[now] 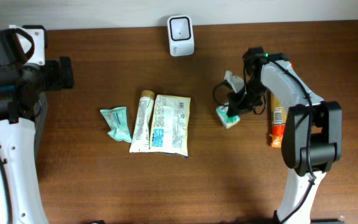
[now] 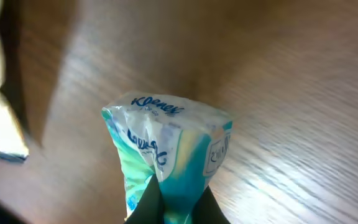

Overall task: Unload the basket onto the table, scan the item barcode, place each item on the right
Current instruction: 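Lift and rotate the Kleenex pack in the right gripper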

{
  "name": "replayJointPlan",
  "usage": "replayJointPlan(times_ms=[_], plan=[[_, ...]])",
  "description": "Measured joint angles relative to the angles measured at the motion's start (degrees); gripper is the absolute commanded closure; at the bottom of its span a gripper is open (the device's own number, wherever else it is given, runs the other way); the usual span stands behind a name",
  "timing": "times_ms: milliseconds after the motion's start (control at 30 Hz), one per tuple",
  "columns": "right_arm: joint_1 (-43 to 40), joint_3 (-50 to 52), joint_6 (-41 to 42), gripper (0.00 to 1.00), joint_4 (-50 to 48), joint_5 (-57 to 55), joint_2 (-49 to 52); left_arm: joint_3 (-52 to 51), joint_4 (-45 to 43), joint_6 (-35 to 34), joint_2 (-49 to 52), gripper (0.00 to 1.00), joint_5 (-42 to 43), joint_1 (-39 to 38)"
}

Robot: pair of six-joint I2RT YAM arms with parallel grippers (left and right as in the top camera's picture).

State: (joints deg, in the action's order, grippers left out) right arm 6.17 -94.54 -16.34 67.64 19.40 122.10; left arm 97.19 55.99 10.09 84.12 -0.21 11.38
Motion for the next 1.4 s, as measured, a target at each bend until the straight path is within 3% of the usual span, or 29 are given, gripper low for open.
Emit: replayJointPlan(times_ms=[133,333,433,600,867,1100,1400], plan=[[3.69,-2.05,7.61,0.96,0.72,-12.66,0.00,0.00,0.00,0.00,0.00,0.01,0.00,0.00],[14.82,-2.05,25.35,0.96,2.97,-45.59,-0.02,0.00,0.00,0.02,0.00,0.01,0.00,0.00],[18.23,-2.05,28.33,0.96,2.16,-53.05,0.00,0.00,0.00,0.00,0.00,0.01,0.00,0.00],[17.25,-2.05,33.09,0.96,1.53,-55.80,0.04,0.00,0.00,0.00,0.00,0.01,0.00,0.00],[17.16,-2.05,34.25,0.96,-0.35,-56.02,4.83,0.00,0.00,0.00,0.00,0.01,0.00,0.00],[17.18,-2.08,31.93,0.66,0.39,-50.95,6.12,0.00,0.00,0.02,0.00,0.01,0.00,0.00],[22.34,-2.08,31.10,0.64,2.86,-48.00,6.12,0.00,0.00,0.00,0.00,0.01,0.00,0.00]])
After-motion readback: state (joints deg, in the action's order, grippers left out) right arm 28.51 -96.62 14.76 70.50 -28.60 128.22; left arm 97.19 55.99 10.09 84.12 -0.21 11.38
